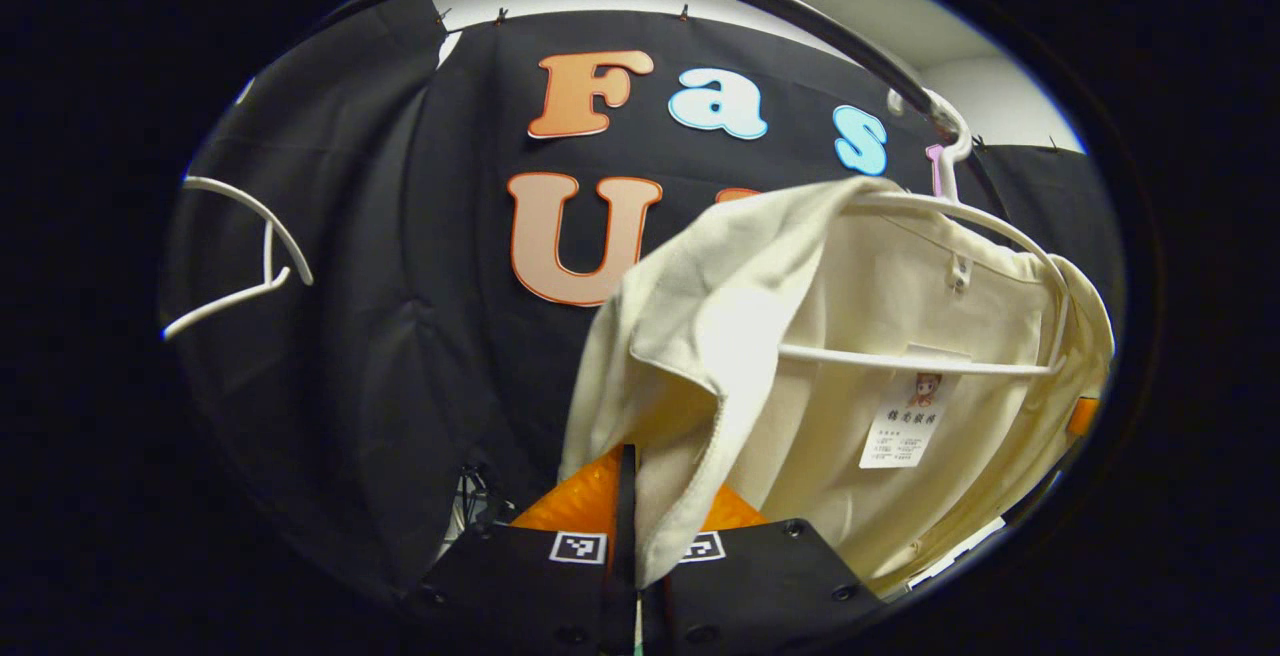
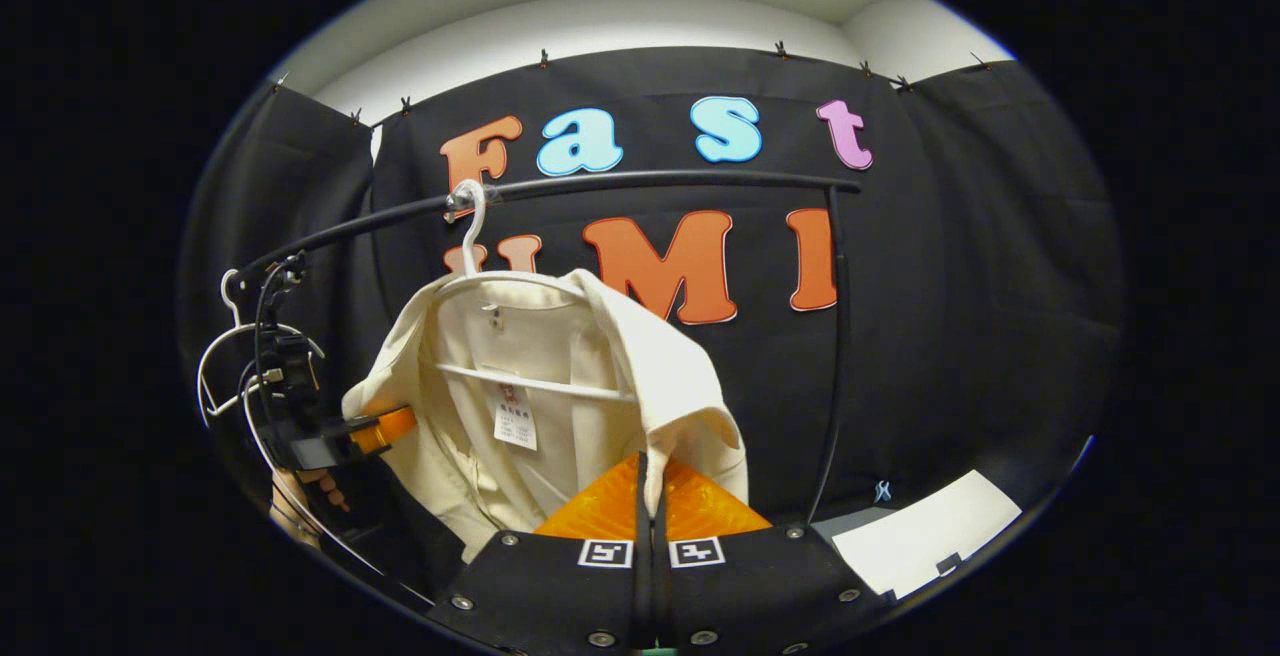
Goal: Grasp the clothes on the hanger with both hands and then place them into the laundry hamper below.
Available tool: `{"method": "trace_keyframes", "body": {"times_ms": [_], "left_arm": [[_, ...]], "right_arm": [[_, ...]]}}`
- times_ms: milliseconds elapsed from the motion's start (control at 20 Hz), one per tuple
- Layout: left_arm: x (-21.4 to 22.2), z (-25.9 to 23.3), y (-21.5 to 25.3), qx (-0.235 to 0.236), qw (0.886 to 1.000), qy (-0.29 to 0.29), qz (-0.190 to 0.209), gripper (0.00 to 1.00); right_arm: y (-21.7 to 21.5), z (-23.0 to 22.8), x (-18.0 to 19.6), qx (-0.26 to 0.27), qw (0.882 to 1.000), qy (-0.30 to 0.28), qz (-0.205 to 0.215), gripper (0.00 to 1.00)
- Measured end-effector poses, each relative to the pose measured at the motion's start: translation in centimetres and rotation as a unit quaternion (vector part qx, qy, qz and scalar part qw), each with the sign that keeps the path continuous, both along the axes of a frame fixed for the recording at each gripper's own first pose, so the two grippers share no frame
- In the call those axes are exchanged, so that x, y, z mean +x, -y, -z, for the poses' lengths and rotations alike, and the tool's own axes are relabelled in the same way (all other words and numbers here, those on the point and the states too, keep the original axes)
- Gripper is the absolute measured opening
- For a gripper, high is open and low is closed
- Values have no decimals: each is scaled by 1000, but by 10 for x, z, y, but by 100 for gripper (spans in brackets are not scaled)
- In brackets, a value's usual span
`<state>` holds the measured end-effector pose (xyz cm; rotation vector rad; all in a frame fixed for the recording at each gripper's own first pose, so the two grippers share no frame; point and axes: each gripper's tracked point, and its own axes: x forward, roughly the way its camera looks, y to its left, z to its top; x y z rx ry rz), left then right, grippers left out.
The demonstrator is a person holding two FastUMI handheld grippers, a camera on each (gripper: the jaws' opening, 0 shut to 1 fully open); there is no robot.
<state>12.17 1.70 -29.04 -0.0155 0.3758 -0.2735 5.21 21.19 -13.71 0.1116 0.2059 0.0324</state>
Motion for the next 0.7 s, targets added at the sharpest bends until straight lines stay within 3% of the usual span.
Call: {"method": "trace_keyframes", "body": {"times_ms": [700], "left_arm": [[40, -72, -46, 35, 996, 78, -29, 11]], "right_arm": [[67, -65, 7, -40, 997, 53, 36, 0]]}}
